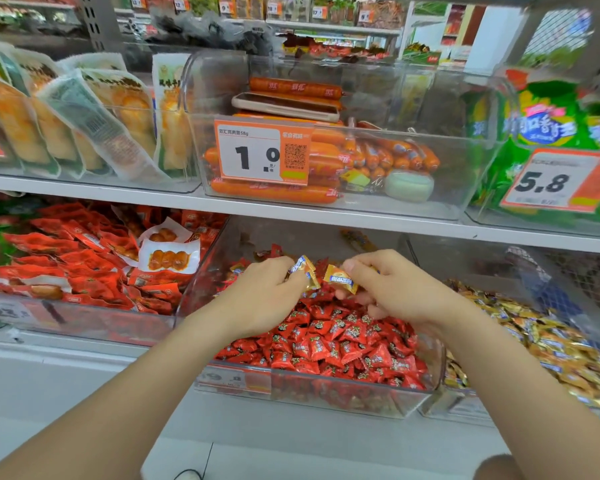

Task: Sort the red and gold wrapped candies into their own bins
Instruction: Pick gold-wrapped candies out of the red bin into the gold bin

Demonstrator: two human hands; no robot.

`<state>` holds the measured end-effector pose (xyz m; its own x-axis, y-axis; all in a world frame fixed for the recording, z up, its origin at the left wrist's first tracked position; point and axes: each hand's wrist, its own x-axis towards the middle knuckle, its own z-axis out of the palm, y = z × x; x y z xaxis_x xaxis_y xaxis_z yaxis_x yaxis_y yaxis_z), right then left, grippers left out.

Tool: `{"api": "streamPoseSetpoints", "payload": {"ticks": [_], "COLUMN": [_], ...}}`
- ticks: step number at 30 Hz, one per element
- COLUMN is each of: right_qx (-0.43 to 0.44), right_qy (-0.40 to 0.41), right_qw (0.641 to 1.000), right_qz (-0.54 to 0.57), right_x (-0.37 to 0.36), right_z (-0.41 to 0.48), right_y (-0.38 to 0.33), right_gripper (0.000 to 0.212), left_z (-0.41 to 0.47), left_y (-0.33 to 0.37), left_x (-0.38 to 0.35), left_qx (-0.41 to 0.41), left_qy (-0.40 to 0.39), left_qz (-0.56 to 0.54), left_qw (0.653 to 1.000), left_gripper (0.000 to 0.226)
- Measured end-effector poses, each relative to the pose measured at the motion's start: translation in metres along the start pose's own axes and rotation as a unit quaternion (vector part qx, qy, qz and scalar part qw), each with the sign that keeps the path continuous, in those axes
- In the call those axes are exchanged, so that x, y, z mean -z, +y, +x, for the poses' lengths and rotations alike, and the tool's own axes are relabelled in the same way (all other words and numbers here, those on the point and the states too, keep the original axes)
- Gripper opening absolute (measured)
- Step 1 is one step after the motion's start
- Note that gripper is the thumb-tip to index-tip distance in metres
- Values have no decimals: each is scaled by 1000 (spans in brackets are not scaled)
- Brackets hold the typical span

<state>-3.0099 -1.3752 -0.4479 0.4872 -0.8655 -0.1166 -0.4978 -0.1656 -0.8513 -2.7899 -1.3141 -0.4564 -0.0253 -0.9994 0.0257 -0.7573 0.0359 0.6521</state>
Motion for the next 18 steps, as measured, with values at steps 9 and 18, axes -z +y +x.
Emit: {"api": "streamPoseSetpoints", "payload": {"ticks": [9, 18], "right_qx": [-35, -3], "right_qy": [237, 335], "right_qw": [968, 942], "right_qz": [80, 2], "right_x": [81, 124], "right_z": [-72, -101], "right_y": [54, 121], "right_gripper": [25, 29], "left_z": [-3, 9], "left_y": [51, 151], "left_x": [-43, -107], "left_qx": [-5, -113], "left_qy": [-83, -50], "left_qz": [-209, -105], "left_qw": [974, 987], "left_gripper": [34, 27]}}
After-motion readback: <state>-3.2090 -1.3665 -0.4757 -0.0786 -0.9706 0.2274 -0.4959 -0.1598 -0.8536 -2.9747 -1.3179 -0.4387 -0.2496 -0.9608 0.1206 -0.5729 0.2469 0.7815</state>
